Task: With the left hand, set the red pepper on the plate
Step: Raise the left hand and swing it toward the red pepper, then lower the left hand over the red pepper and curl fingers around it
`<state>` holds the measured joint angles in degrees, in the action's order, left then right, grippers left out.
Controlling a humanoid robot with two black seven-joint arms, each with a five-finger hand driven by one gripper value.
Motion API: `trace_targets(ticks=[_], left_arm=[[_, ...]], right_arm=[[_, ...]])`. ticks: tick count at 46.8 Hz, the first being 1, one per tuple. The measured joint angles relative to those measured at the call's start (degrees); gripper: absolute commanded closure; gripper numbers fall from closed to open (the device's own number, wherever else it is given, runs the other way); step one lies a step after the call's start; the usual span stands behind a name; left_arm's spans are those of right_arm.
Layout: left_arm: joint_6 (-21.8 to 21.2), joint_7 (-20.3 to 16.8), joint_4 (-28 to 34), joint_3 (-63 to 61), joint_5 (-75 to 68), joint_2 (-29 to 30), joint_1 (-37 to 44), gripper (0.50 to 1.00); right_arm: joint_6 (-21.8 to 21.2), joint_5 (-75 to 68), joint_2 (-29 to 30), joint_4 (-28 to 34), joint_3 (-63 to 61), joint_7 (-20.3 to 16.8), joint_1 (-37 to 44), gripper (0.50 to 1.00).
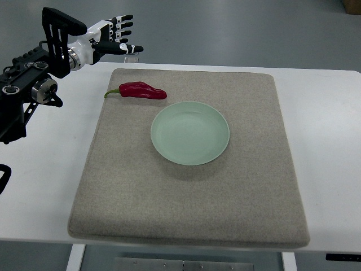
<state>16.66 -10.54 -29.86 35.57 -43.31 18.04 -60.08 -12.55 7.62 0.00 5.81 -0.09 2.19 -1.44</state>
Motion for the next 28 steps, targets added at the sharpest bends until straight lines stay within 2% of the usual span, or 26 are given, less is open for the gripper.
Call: trace_targets(ticks=[14,23,28], left_arm=[[-0.08,0.07,-3.12,-8.37,-9.37,1.35,-0.82,0.519],[-0.25,0.07,-3.71,-8.94,-18.35,2.02,-1.57,0.521],[-2.01,-0.10,-4.01,-8.94,-25.41,1.96,-1.63,0.521]], right_arm=[[-0.02,0.00,0.00,0.00,0.00,0.00,-0.01,0.572],[-0.02,-0.01,0.00,-0.01,0.00,0.00,0.03,0.572],[-0.02,-0.01,0.00,-0.01,0.00,0.00,-0.03,0.570]])
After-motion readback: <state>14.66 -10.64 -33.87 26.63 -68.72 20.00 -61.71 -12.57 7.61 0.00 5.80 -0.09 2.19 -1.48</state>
